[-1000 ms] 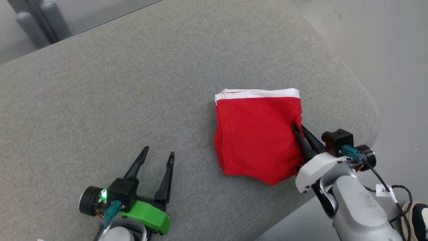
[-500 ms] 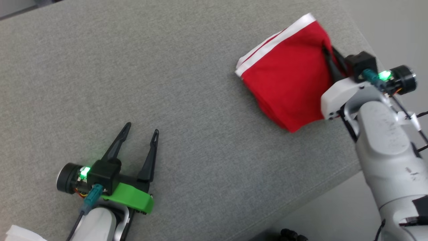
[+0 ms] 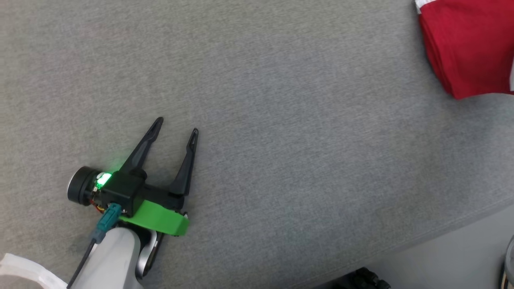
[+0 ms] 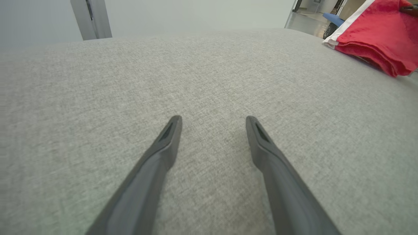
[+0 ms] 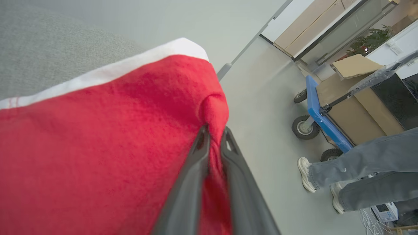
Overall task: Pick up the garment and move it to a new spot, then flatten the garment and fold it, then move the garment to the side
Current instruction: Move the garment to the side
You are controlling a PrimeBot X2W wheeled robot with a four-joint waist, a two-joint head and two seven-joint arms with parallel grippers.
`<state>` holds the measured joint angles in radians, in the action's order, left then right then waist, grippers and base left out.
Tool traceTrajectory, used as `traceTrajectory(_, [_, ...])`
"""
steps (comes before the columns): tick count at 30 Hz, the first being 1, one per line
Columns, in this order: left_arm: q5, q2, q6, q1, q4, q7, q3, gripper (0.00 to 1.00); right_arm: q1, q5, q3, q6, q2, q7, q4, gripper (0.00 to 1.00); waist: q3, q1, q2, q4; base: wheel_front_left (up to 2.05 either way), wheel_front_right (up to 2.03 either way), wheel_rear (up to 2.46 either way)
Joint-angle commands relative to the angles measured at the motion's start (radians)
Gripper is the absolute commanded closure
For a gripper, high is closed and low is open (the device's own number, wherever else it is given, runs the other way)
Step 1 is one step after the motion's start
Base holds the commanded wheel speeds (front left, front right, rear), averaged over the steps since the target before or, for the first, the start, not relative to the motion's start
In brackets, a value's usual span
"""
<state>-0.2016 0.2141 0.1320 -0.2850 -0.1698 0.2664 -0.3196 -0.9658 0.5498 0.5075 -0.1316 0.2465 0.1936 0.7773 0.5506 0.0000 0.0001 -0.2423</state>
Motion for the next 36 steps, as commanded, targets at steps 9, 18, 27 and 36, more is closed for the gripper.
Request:
traceTrajectory(9, [-0.006,-0.012,-0.003,0.027,-0.053,-0.006,0.036,0.0,-0.035,0.022,0.058,0.002,-0.117,0.07,-0.067,0.0,-0.039,0.0,-0.0001,0.047,0.0,0.0,0.0])
traceTrajectory(18, [0.008,-0.065,-0.003,0.045,-0.082,-0.003,0.094,0.0,0.071,-0.263,-0.214,0.002,-0.187,0.072,-0.256,0.0,-0.16,0.0,-0.0001,0.091,0.0,0.0,0.0])
traceTrajectory(27, [0.025,-0.112,-0.003,0.084,-0.122,-0.003,0.221,0.0,0.291,-0.486,-0.429,0.002,-0.193,0.073,-0.343,0.0,-0.288,0.0,-0.0001,0.15,0.0,0.0,0.0])
traceTrajectory(36, [0.059,-0.14,-0.003,0.148,-0.155,-0.003,0.315,0.0,0.533,-0.576,-0.473,0.002,-0.193,0.073,-0.343,0.0,-0.399,0.0,-0.0001,0.195,0.0,0.0,0.0])
